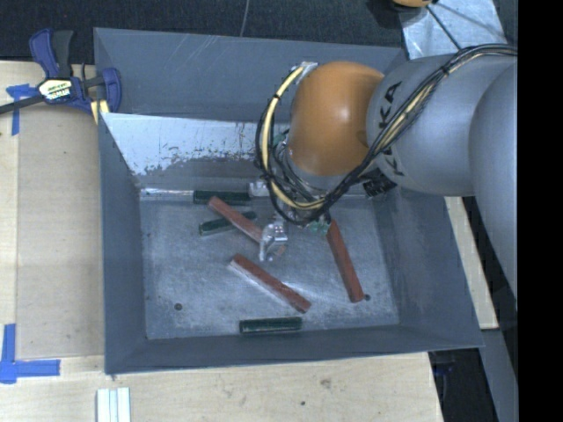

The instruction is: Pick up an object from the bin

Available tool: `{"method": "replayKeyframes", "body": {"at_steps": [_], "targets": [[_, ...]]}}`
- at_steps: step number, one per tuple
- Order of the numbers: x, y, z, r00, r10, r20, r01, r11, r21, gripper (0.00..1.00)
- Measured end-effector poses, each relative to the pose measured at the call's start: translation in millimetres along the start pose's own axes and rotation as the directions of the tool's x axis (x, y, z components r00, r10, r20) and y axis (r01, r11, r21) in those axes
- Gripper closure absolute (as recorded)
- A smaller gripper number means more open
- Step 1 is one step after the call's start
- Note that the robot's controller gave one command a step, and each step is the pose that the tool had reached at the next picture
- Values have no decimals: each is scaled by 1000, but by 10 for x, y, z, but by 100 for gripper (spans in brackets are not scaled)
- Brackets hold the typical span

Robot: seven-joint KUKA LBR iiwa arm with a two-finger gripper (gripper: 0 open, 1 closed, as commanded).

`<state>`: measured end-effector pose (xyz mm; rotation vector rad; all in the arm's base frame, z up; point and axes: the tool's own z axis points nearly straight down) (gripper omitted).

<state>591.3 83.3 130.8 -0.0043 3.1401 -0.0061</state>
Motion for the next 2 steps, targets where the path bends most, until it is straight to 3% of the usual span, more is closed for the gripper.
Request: {"method": "replayKeyframes", "body": {"at_steps": [1, 2], "targets": [[-323, 14, 449, 996, 78, 37, -78, 997, -14, 100], [-323, 15, 449, 996, 78, 37, -78, 997, -14, 100]]}}
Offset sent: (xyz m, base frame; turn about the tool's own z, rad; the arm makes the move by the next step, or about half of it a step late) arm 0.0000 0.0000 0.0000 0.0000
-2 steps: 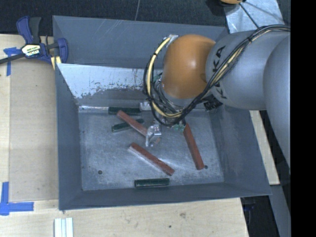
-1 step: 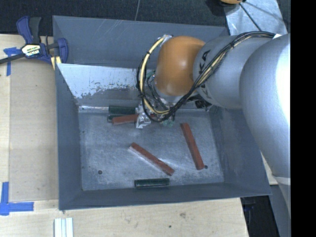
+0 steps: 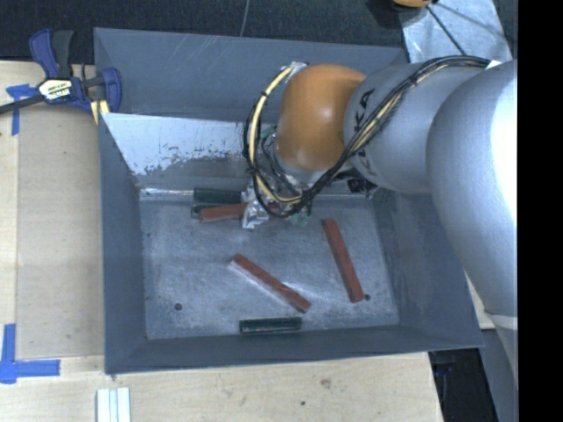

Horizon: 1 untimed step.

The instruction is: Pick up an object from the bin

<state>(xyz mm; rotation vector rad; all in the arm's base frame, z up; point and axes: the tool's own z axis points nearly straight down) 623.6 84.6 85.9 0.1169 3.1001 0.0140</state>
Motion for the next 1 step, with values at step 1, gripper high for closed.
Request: {"method": "replayKeyframes", "body": {"at_steps": [1], "targets": [[26, -29, -160, 999, -5, -35, 5, 1000, 9, 100]]}}
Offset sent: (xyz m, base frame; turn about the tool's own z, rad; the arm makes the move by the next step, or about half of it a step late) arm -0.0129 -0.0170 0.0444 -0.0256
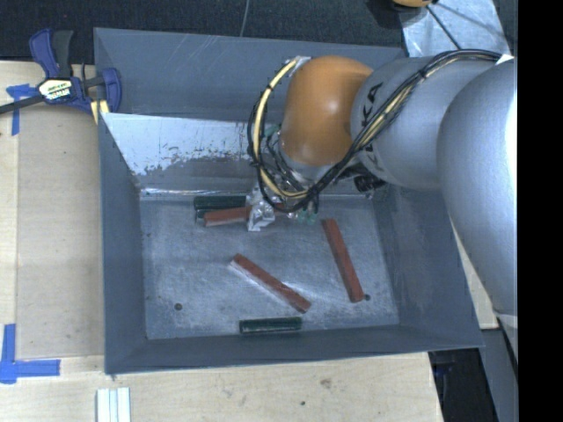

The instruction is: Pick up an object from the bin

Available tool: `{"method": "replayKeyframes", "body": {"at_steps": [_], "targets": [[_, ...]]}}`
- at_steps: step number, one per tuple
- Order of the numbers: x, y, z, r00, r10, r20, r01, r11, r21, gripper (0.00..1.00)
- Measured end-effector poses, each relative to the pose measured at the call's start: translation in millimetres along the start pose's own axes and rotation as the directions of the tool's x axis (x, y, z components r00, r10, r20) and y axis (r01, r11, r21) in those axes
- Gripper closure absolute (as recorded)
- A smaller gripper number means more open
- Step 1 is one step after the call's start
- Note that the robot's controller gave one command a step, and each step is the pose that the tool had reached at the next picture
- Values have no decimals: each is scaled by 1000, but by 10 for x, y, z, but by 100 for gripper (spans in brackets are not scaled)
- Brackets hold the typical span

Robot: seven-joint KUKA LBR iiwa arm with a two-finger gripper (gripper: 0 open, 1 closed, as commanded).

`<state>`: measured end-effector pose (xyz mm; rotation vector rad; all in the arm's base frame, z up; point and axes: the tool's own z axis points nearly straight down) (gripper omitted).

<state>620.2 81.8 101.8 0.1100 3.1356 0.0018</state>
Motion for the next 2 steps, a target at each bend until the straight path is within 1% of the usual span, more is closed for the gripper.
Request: {"method": "replayKeyframes", "body": {"at_steps": [1, 2], "targets": [[67, -133, -265, 1000, -19, -1, 19, 1000, 1, 100], [-29, -220, -1131, 996, -91, -1, 91, 996, 1, 100]]}}
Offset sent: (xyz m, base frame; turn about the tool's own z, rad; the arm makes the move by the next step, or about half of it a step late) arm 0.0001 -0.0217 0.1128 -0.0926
